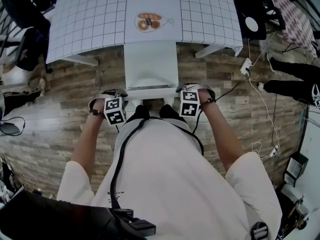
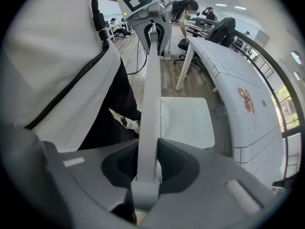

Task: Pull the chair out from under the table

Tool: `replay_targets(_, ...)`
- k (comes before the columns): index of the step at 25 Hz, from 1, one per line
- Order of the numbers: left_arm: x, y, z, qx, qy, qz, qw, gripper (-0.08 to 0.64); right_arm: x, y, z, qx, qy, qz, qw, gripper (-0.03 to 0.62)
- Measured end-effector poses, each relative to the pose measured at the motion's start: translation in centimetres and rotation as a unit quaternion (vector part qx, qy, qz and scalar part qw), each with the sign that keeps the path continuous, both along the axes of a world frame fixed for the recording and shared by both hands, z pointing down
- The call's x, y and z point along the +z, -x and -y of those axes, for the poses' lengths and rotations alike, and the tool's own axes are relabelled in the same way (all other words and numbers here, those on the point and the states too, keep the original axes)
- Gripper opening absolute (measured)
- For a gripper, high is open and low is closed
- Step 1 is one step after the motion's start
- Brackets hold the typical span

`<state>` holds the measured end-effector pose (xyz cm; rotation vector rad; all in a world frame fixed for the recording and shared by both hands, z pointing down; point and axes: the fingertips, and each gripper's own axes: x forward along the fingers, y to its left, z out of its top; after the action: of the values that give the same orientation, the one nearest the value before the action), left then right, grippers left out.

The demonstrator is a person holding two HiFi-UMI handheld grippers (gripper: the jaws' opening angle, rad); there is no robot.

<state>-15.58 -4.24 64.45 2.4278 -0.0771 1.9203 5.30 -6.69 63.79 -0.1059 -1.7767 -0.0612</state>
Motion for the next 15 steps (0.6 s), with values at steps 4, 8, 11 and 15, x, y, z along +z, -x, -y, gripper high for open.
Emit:
replay_targets(4, 0.1, 0.0, -1.2, 0.001, 0.001, 0.003, 1.0000, 0.083, 0.0, -0.1, -1.3, 0.002, 0.004, 0.002, 1.000, 0.084)
replay_targets(8, 0.2, 0.1, -1.9, 0.000, 0.005, 0.003, 1.0000, 0.083, 0.0, -0.1, -1.8, 0.002, 0.005, 0.002, 1.000, 0.084)
replay_targets(11, 0.2, 0.3, -2.3, -0.003, 0.005, 0.005, 1.0000, 0.083, 0.1, 0.1, -2.1, 0.004, 0.007, 0.003, 1.000, 0.084)
replay_targets(15, 0.2, -0.1, -1.8, -0.003, 0.003, 0.010, 0.9999, 0.084, 0.0, -0.3, -1.8, 0.005, 0.006, 0.005, 1.000, 0.084)
